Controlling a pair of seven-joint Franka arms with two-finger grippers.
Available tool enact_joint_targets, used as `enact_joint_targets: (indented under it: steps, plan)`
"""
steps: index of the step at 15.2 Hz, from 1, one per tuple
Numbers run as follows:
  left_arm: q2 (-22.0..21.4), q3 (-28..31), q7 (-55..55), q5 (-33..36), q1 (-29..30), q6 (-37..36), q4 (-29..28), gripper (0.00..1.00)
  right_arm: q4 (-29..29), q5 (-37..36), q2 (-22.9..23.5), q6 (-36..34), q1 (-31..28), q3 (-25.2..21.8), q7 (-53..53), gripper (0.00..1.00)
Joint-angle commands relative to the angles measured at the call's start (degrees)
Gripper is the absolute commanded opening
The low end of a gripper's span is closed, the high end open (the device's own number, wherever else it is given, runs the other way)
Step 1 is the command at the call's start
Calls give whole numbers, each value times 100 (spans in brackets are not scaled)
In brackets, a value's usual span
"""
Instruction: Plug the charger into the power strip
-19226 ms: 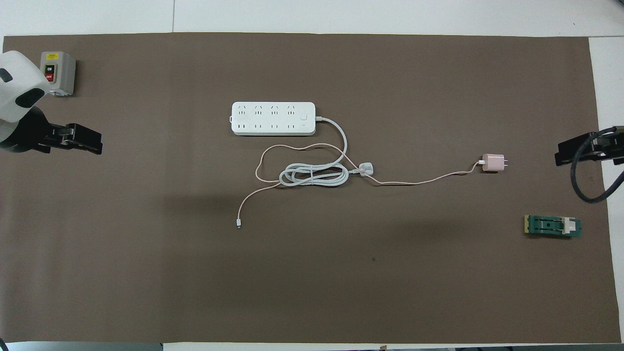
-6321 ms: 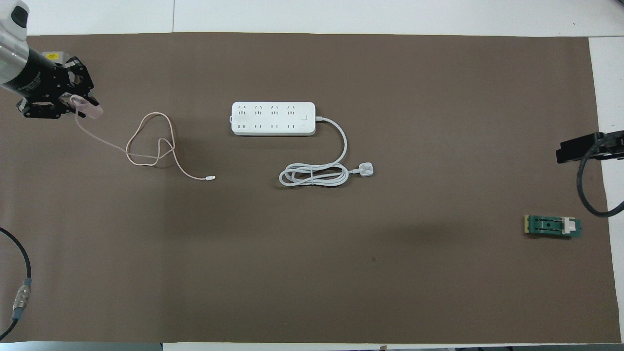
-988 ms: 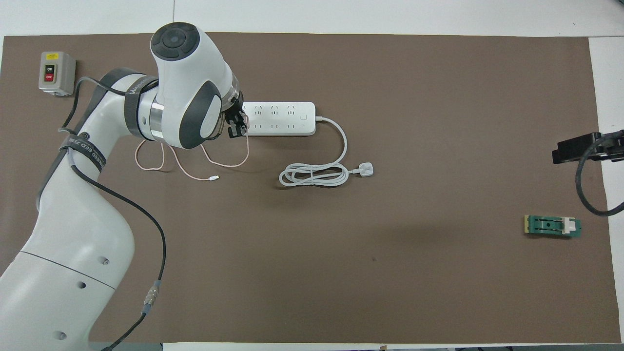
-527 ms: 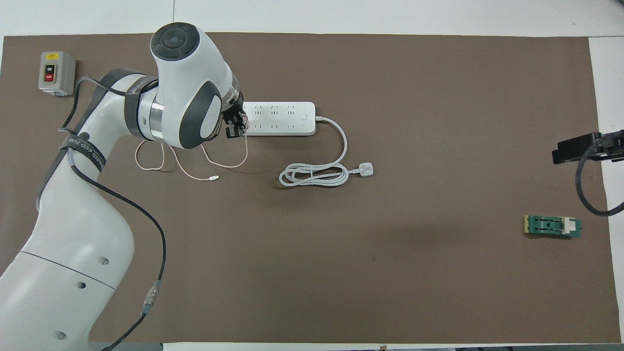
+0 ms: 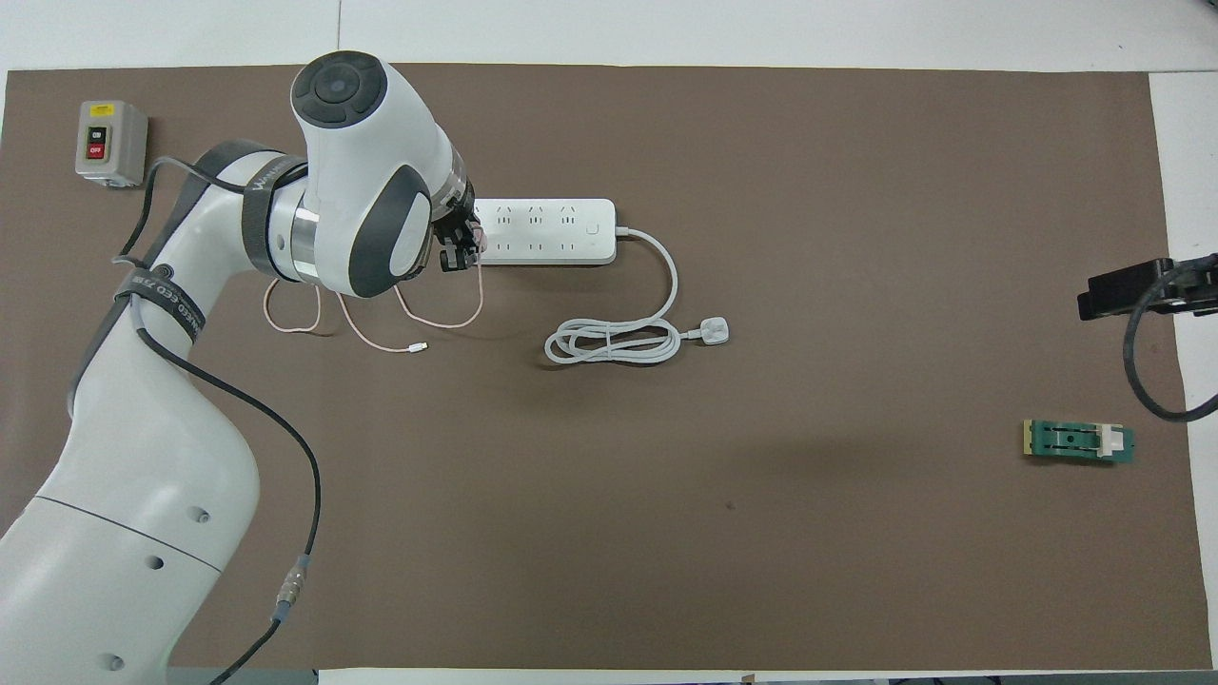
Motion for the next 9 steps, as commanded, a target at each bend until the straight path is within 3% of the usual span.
enact_joint_targets:
  steps: [1,9]
  plan:
    - [351,19,133,79,26,409,-380,0,-109,97,-116,-47,-71,40,63,100]
    - [439,28,326,97,25,356,-160,0,-109,97,-116,-47,-79,40,63,100]
